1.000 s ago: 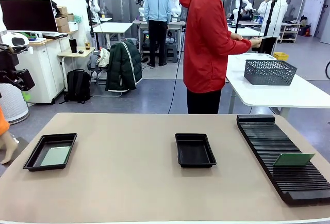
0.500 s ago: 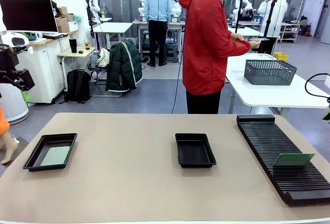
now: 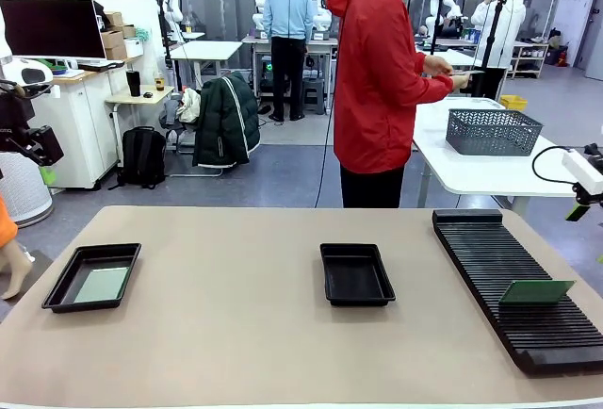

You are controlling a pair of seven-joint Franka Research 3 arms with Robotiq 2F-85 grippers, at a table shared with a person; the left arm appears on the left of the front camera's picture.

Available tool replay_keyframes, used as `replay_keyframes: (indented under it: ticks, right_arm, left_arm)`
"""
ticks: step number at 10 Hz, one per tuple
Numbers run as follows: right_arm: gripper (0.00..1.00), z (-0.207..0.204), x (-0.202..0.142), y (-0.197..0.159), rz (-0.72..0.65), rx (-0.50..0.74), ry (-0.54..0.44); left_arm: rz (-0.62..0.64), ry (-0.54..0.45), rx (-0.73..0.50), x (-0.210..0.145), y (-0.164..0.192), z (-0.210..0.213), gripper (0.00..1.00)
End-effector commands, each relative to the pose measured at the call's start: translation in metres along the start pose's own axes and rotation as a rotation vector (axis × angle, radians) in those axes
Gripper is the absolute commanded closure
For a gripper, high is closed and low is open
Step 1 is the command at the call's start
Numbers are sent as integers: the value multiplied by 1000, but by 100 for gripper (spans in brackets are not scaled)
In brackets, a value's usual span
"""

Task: Inspect and transfer BCBs to ESD trays.
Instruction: Pick up the Blank PCB from the PCB Rack and place it in the right ESD tray.

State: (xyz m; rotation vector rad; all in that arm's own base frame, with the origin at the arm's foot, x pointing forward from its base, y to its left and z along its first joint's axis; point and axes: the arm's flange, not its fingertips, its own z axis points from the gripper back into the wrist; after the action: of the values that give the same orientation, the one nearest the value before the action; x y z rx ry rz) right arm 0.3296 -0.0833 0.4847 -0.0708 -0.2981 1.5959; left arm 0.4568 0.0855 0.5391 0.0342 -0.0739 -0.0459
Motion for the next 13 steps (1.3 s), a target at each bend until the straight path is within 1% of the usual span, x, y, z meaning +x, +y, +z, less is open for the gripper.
replay_keyframes:
  ticks: [1,5,8,13]
  right_arm:
    - [0,-52,14,38,38,-19,-13]
    - [0,-89,17,40,21,51,-41]
    - [0,-109,16,39,1,122,-36]
    - [0,-137,12,42,-17,171,-31]
  left_arm:
    - [1,1,0,0,0,0,0]
    - [1,1,0,0,0,0,0]
    - [1,1,0,0,0,0,0]
    - [1,1,0,0,0,0,0]
